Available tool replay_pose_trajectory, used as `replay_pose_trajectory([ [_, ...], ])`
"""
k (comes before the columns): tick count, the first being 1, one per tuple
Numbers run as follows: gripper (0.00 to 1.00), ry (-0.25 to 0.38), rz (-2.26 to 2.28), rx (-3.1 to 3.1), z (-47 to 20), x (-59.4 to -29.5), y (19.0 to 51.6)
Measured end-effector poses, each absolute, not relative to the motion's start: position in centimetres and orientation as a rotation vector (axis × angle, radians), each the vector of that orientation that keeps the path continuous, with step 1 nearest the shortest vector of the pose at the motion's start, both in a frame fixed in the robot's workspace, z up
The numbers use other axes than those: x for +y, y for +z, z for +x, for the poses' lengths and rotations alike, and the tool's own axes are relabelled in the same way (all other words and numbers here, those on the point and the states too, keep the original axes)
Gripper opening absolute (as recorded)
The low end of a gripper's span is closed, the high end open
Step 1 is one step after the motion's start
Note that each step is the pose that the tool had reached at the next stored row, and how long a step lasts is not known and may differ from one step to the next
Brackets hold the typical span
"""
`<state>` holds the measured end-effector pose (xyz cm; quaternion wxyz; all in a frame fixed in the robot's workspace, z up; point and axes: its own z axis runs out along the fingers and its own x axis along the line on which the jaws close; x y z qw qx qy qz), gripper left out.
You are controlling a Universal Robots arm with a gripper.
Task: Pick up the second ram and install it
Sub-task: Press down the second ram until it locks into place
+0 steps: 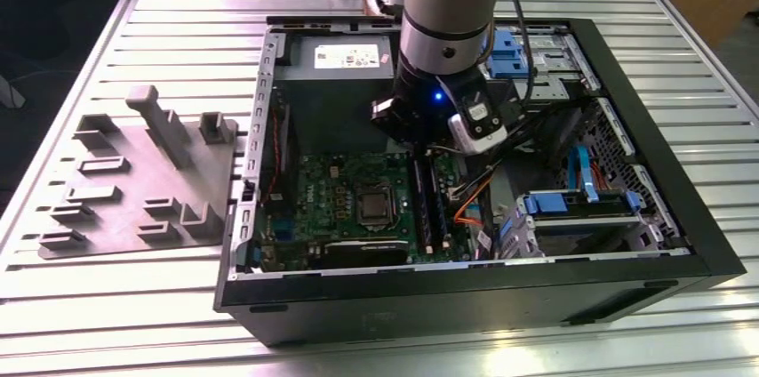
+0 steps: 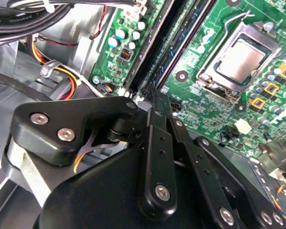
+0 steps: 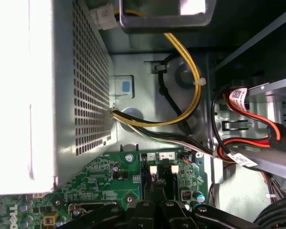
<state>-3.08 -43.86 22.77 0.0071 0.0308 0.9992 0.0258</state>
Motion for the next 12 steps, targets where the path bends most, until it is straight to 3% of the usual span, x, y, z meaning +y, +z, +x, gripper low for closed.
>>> replay_pose_trajectory([
  [12, 0.10, 0.075, 0.096, 3.125, -3.08, -44.40, 23.03],
])
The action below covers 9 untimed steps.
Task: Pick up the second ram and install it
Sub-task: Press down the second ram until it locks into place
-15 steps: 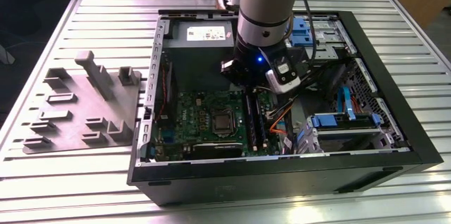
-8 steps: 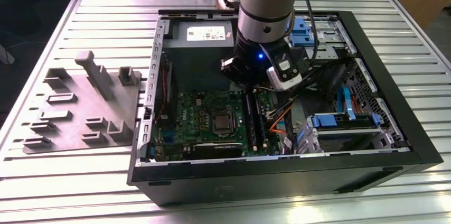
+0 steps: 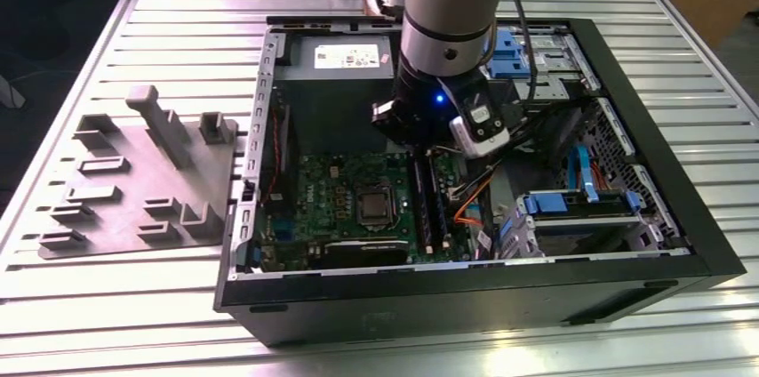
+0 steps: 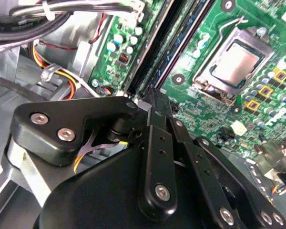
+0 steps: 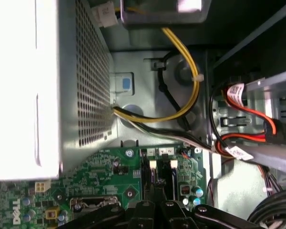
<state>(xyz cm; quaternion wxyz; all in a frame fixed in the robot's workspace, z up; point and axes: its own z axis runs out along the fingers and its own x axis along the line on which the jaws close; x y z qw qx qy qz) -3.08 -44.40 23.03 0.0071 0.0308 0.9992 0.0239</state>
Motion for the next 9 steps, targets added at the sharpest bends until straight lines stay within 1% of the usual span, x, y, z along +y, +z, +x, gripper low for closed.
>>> replay_pose_trajectory([
  [9, 0.10, 0.075, 0.096, 3.125, -3.1, -46.5, 23.0],
])
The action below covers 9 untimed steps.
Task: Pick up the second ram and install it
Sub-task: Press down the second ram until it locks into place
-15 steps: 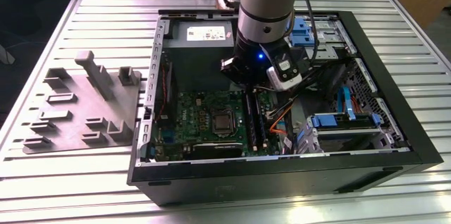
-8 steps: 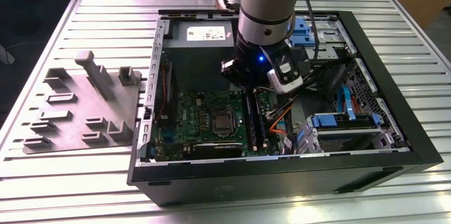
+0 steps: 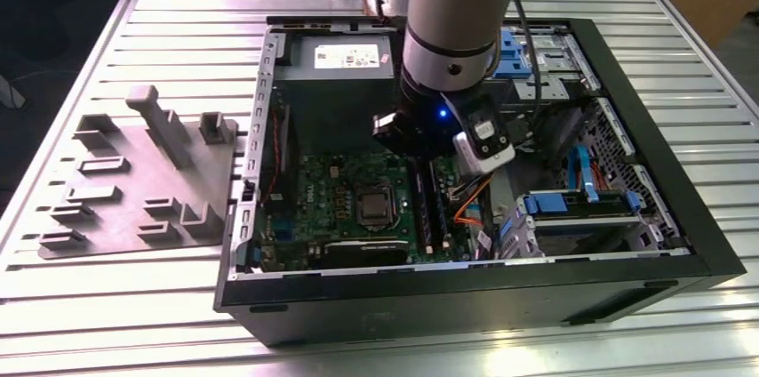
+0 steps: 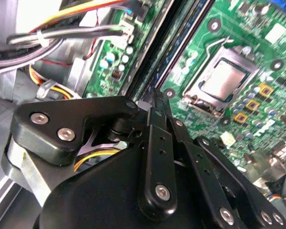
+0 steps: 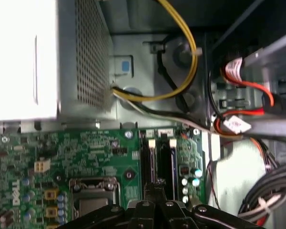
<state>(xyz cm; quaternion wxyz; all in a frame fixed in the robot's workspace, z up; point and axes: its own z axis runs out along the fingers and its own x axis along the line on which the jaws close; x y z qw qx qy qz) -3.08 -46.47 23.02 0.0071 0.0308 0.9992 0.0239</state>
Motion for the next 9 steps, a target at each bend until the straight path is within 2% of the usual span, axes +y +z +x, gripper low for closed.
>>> replay_pose_trajectory([
  [9, 0.10, 0.075, 0.096, 3.125, -3.1, -48.7, 23.0],
])
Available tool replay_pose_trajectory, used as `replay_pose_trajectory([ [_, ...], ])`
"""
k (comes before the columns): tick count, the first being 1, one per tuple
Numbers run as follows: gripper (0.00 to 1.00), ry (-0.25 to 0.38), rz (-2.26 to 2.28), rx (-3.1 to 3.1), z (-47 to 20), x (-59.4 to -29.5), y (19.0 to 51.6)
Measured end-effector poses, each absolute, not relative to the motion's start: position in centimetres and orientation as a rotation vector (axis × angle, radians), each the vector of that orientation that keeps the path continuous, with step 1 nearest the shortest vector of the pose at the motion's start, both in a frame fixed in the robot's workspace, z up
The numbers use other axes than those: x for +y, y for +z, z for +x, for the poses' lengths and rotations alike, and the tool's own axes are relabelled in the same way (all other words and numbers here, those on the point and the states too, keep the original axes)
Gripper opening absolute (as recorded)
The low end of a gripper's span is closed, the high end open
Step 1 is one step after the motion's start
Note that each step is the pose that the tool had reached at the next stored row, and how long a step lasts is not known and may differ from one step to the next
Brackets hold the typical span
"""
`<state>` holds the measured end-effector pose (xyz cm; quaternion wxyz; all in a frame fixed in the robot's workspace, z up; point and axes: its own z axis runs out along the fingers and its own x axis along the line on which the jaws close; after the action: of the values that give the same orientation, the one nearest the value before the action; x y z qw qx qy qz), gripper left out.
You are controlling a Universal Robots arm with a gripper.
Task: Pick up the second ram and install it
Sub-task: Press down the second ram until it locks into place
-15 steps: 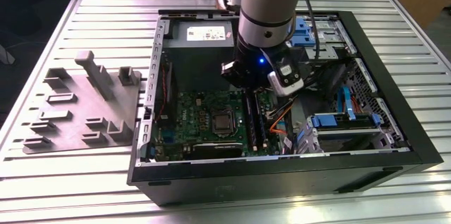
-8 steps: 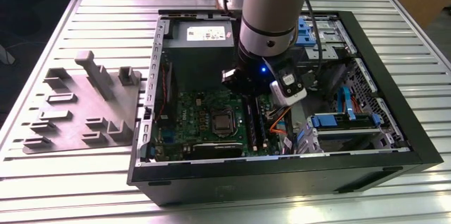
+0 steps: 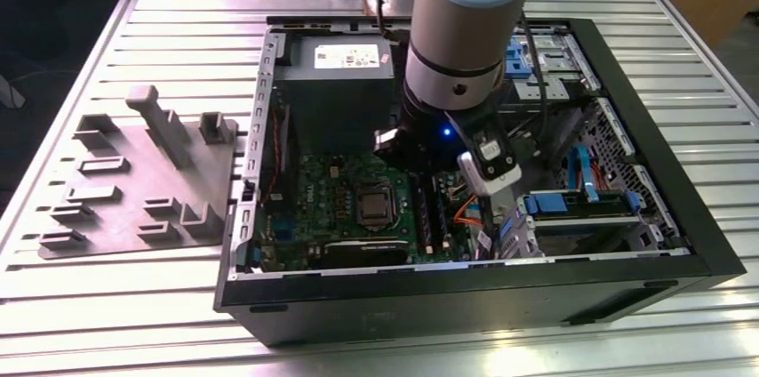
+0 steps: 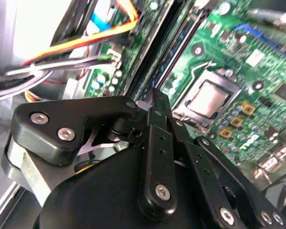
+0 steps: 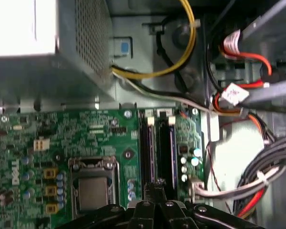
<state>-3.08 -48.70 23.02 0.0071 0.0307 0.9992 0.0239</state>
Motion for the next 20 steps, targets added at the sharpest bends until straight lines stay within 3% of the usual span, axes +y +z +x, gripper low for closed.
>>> replay_pose_trajectory([
  [20, 0.10, 0.075, 0.096, 3.125, -3.1, -52.4, 22.5],
])
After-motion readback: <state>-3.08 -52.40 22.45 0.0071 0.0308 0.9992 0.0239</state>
